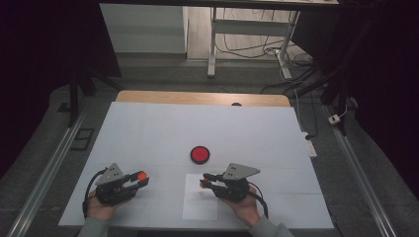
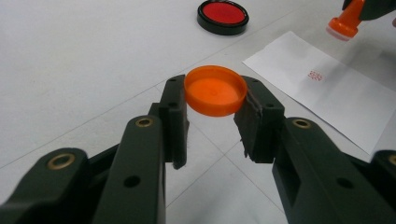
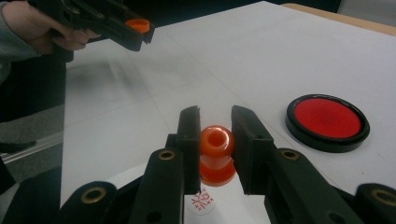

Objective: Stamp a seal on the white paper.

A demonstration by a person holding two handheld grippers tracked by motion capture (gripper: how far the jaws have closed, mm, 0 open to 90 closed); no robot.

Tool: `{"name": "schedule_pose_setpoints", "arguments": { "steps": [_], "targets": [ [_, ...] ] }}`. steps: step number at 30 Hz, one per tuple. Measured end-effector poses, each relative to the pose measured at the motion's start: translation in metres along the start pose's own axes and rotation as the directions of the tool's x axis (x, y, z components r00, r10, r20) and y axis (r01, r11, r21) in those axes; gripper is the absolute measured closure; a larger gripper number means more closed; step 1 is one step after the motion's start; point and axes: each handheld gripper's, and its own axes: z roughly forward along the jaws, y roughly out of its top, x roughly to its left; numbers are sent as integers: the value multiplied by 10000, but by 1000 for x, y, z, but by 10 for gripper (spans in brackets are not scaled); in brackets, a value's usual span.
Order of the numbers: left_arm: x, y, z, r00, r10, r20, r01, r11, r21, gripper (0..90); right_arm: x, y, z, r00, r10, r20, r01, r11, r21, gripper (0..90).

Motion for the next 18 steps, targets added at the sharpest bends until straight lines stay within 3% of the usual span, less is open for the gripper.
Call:
{"name": "schedule_pose_setpoints", "arguments": {
  "steps": [18],
  "targets": [
    [-1,0,3,10000,77,58,-78,9999,113,648,-12,3,-12,9987,500,53,-499,9984,-277,732]
  ]
}}
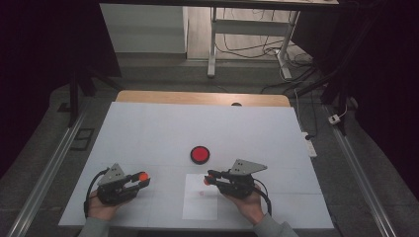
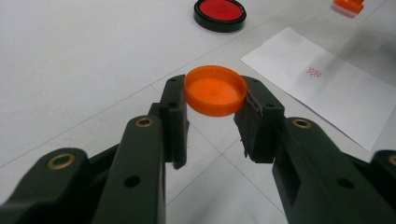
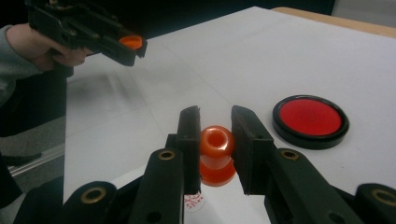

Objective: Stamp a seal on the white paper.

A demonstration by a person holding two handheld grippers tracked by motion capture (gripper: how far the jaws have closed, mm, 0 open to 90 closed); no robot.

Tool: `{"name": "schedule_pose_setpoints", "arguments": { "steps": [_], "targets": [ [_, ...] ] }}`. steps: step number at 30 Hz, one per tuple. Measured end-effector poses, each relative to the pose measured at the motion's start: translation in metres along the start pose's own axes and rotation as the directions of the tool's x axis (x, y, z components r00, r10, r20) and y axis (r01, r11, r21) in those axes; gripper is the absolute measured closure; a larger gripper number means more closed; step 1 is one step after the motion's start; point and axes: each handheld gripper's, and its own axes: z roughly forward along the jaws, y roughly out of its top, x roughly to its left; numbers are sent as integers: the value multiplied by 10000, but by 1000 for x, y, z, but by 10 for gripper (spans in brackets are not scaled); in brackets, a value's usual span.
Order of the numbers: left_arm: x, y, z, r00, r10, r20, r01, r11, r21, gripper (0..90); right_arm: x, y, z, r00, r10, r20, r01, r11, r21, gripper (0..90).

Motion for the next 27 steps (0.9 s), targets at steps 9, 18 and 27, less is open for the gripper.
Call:
{"name": "schedule_pose_setpoints", "arguments": {
  "steps": [9,18,27],
  "targets": [
    [0,0,1,10000,61,32,-61,10000,38,648,-4,7,-9,9999,52,99,-49,9994,-352,731],
    [-2,1,4,9998,130,145,-132,9998,128,648,-6,12,-18,9995,60,320,-35,9971,-762,731],
    [-3,2,5,9996,197,213,-200,9997,121,648,-8,15,-23,9989,90,458,-46,9954,-953,731]
  ]
}}
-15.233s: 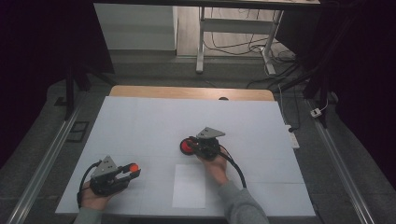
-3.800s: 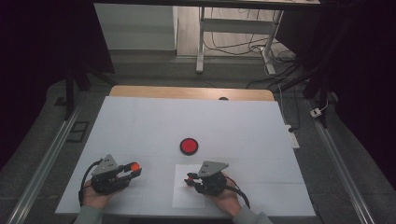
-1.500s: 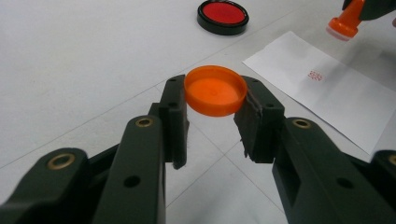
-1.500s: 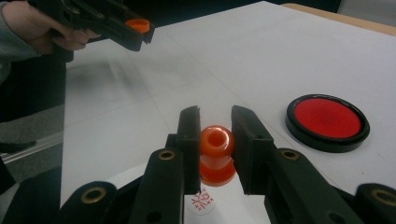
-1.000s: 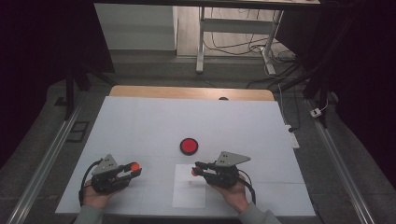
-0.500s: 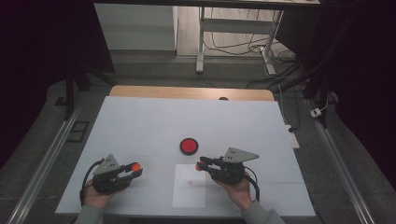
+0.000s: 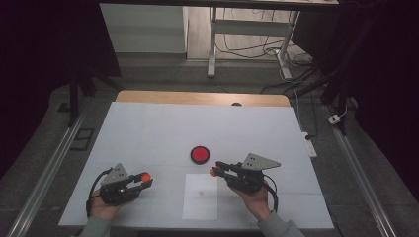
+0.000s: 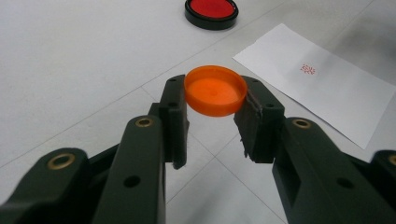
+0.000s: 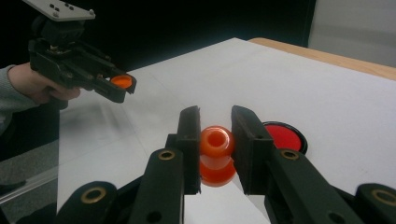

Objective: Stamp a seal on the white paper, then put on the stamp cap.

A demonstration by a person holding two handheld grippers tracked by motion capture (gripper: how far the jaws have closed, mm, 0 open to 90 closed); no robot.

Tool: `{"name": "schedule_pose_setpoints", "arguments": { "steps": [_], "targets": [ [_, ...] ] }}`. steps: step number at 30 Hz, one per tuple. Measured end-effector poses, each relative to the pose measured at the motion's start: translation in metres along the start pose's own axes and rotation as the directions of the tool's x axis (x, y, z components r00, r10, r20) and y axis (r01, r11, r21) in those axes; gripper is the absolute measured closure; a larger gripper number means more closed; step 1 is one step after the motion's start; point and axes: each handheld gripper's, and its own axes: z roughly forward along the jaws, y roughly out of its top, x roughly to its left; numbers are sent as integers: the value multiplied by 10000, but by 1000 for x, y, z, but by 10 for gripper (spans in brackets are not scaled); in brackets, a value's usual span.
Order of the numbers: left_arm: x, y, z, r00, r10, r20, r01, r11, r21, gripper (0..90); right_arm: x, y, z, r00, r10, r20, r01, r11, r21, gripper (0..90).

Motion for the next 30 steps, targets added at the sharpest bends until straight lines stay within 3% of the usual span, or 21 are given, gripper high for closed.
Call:
{"name": "schedule_pose_setpoints", "arguments": {
  "steps": [21,30],
  "targets": [
    [-11,13,12,9979,545,357,-545,9985,0,648,2,2,-1,10000,-86,-3,86,9999,-102,731],
    [-19,22,18,9942,888,612,-888,9960,-25,648,4,3,1,9999,-103,-94,101,9998,-143,731]
  ]
}}
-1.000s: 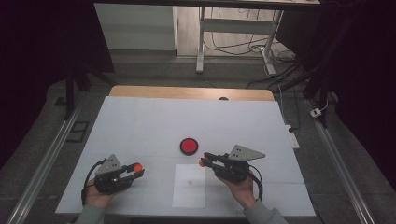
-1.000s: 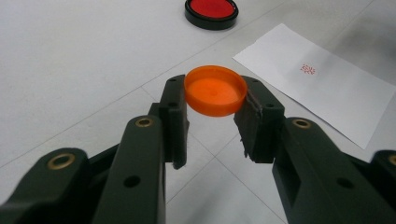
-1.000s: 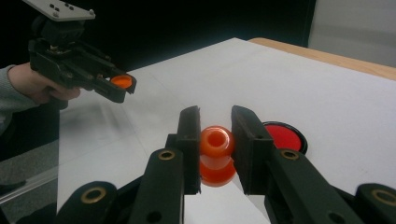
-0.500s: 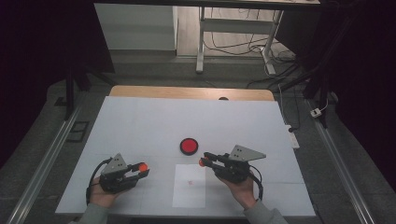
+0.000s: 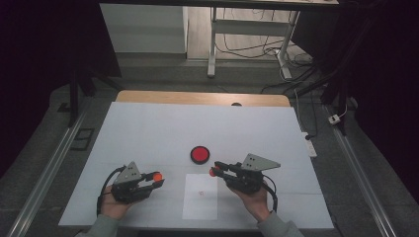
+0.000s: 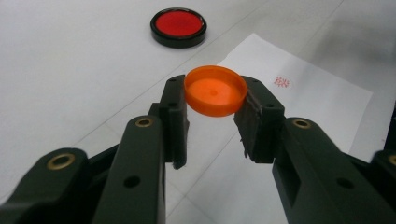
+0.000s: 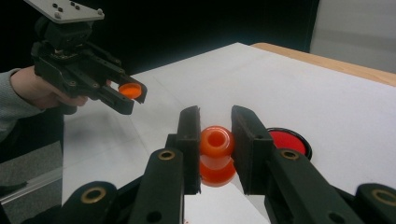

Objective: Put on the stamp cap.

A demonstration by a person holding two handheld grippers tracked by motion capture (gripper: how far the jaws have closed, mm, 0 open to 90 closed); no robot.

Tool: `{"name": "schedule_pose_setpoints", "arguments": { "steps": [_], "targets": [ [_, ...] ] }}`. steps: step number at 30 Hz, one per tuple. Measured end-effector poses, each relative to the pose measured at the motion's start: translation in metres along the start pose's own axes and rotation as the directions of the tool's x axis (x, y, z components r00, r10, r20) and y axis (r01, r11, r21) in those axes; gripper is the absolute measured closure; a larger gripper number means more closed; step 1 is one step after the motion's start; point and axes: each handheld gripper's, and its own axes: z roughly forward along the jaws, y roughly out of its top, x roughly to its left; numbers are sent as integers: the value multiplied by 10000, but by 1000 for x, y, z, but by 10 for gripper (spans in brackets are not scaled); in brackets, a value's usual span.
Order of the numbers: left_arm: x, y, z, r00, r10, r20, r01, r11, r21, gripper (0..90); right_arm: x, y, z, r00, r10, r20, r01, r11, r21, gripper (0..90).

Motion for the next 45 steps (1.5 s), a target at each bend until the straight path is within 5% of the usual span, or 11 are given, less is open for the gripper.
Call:
{"name": "schedule_pose_setpoints", "arguments": {
  "steps": [27,45],
  "targets": [
    [-21,16,24,9946,892,531,-913,9951,369,648,3,-2,4,9999,27,-153,-26,10000,63,731],
    [-31,34,40,9879,1133,1060,-1181,9922,402,648,4,-1,3,9998,41,-181,-41,10000,-49,731]
  ]
}}
